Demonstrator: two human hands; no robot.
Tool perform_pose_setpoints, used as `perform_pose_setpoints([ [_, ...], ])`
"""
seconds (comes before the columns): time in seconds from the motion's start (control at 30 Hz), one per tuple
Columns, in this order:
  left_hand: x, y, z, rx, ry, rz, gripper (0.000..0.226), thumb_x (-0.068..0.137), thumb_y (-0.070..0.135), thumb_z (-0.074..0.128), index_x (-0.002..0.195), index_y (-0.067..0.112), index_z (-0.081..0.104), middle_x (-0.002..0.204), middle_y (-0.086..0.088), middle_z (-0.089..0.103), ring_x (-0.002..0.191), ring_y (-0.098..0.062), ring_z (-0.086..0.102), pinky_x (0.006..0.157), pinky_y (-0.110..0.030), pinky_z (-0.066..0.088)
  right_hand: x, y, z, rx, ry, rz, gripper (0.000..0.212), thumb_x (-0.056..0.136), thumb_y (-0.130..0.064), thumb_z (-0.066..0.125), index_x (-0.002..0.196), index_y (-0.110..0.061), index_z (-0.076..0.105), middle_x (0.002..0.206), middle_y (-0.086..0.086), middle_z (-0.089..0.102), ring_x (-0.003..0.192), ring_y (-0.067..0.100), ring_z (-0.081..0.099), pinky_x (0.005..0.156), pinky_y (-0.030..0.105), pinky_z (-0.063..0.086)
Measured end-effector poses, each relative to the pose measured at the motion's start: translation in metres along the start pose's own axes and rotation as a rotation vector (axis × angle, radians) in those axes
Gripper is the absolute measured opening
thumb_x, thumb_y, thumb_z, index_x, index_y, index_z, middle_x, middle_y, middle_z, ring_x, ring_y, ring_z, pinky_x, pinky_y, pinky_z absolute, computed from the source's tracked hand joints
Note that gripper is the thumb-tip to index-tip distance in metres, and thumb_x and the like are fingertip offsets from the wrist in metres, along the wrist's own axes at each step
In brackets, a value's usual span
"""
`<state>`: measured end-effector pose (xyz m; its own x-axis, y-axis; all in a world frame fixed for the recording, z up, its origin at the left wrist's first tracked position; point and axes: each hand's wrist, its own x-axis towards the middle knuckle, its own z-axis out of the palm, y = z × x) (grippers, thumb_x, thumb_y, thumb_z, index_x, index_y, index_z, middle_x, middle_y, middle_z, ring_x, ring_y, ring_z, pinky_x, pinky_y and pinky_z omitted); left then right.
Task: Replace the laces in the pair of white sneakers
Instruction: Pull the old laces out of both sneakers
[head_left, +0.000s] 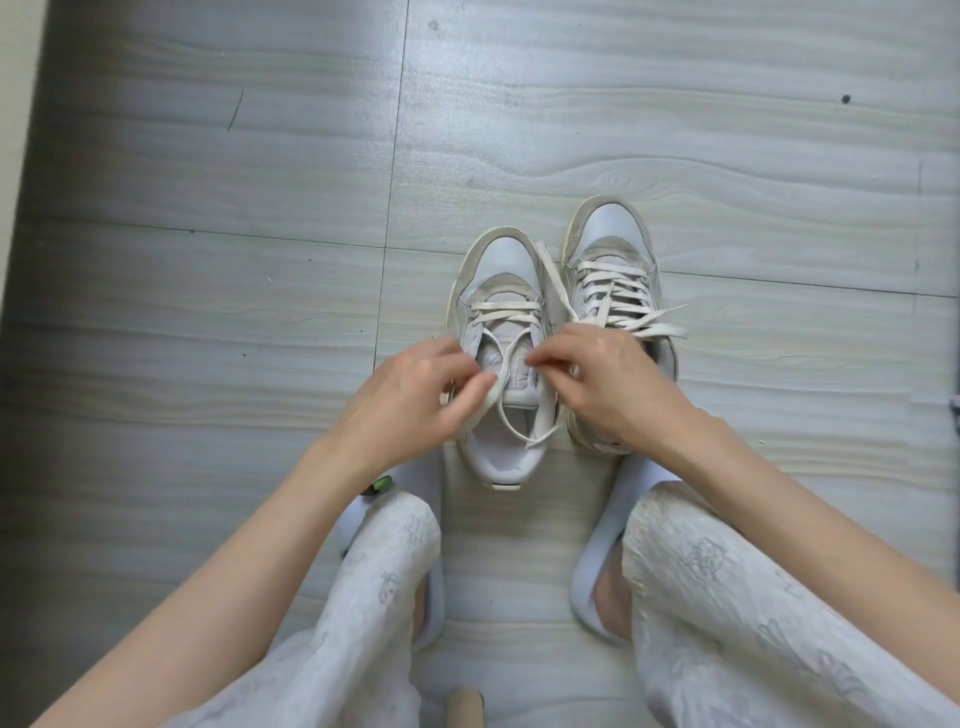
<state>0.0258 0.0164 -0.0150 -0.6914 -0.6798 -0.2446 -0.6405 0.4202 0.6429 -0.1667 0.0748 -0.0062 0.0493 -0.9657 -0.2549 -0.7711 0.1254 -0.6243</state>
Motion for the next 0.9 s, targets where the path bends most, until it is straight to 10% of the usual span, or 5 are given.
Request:
perform_pose_setpoints([
  [0.27,0.047,-0.014,0.023,-0.157,0.155,-0.340,0.013,0.088,0.018,0.059,0.094,0.009,0.066,0.086,-0.001,0.064,0.076,-0.014,0.054,0.074,-0.018,0.037,0.004,0.016,0.033,-0.443,-0.003,-0.032,0.054,0.082,-0.035,0.045,0.120,0.000,0.059,0.126,0.018,0.058,0.117,0.032,0.056,0.107,0.043,0.028],
  [0.9,0.058,-0.020,0.024,-0.030,0.096,-0.297,0.011,0.087,0.020,0.056,0.085,0.012,0.064,0.085,-0.002,0.059,0.079,-0.016,0.052,0.074,-0.025,0.038,0.008,0.021,0.041,-0.616,0.019,-0.010,0.063,0.084,-0.043,0.032,0.127,-0.003,0.055,0.134,0.014,0.054,0.113,0.025,0.059,0.103,0.037,0.022],
])
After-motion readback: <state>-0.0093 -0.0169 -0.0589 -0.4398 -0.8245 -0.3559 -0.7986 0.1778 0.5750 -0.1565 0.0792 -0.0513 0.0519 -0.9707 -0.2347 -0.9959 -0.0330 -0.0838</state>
